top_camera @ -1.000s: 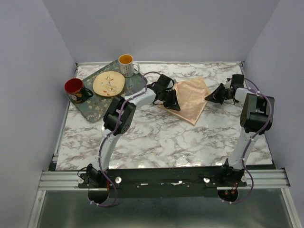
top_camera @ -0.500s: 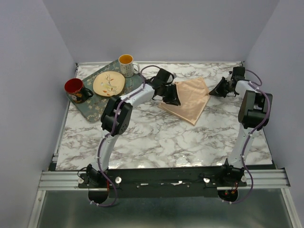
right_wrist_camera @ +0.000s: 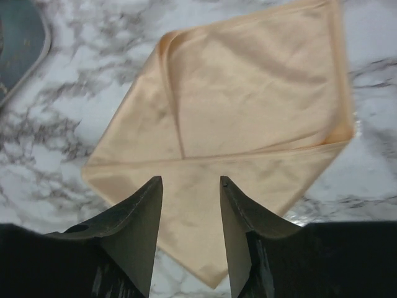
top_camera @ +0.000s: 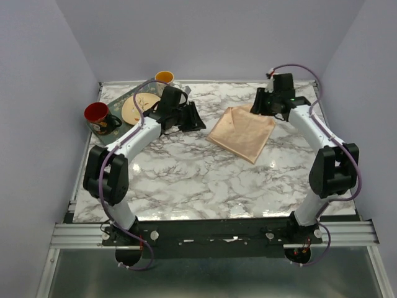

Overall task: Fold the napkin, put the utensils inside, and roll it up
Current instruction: Fold the napkin

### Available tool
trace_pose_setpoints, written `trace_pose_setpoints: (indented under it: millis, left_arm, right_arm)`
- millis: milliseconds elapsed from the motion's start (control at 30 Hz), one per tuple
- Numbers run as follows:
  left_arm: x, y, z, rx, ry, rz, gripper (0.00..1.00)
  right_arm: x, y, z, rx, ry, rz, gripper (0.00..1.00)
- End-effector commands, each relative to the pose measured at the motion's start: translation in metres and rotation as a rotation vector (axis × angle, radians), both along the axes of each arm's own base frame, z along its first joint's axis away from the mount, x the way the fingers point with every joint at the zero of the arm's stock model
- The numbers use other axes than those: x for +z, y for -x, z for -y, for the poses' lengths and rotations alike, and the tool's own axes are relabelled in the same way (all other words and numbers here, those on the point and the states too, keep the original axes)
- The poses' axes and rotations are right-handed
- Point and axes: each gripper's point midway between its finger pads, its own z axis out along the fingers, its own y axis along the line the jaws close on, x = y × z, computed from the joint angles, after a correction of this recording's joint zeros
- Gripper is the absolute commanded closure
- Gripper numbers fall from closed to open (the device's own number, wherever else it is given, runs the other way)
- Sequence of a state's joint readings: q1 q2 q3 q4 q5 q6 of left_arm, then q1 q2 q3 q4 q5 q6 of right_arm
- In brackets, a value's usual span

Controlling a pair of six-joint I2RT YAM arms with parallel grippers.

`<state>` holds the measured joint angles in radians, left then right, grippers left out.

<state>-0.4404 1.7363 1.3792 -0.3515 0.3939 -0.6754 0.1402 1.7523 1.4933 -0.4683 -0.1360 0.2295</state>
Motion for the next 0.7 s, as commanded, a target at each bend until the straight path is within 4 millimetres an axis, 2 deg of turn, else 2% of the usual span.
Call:
trace_pose_setpoints:
  millis: [0,33,67,100,167,267,333,433,567,600,633,667]
  left_arm:
    - [0.001,0.006,-0.008,0.023,0.062,0.018,0.56]
    - [0.000,0.006,-0.002,-0.001,0.083,0.001,0.60]
    - [-0.010,0.003,0.008,-0.027,0.106,-0.036,0.62]
    - [-0.007,-0.001,0.014,-0.037,0.138,-0.039,0.64]
    - [-0.002,-0.009,0.030,-0.054,0.218,-0.058,0.70]
    - [-0.020,-0.021,0.045,-0.072,0.212,-0.094,0.76]
    - [-0.044,-0.026,0.050,-0.075,0.189,-0.139,0.78]
    - [-0.065,-0.029,0.051,-0.063,0.171,-0.177,0.78]
    - [-0.085,-0.037,0.048,-0.048,0.118,-0.191,0.79]
    - [-0.090,-0.040,0.047,-0.045,0.097,-0.182,0.79]
    - [-0.092,-0.041,0.046,-0.044,0.090,-0.183,0.79]
    - [-0.096,-0.041,0.046,-0.042,0.080,-0.190,0.79]
  right_arm:
    - [-0.057,0.052,-0.044,0.135,0.023,-0.173,0.49]
    - [-0.059,0.055,-0.052,0.143,-0.022,-0.188,0.50]
    - [-0.060,0.058,-0.061,0.151,-0.079,-0.199,0.54]
    - [-0.059,0.063,-0.077,0.210,-0.159,-0.209,0.55]
    - [-0.066,0.074,-0.089,0.221,-0.243,-0.256,0.59]
    - [-0.072,0.085,-0.110,0.282,-0.376,-0.287,0.65]
    - [-0.076,0.090,-0.119,0.323,-0.426,-0.314,0.69]
    - [-0.083,0.095,-0.122,0.347,-0.384,-0.308,0.68]
    - [-0.096,0.100,-0.115,0.398,-0.178,-0.258,0.55]
    - [-0.098,0.093,-0.108,0.373,-0.096,-0.237,0.53]
    - [-0.101,0.098,-0.105,0.382,-0.040,-0.251,0.52]
    - [-0.104,0.102,-0.110,0.425,0.024,-0.240,0.49]
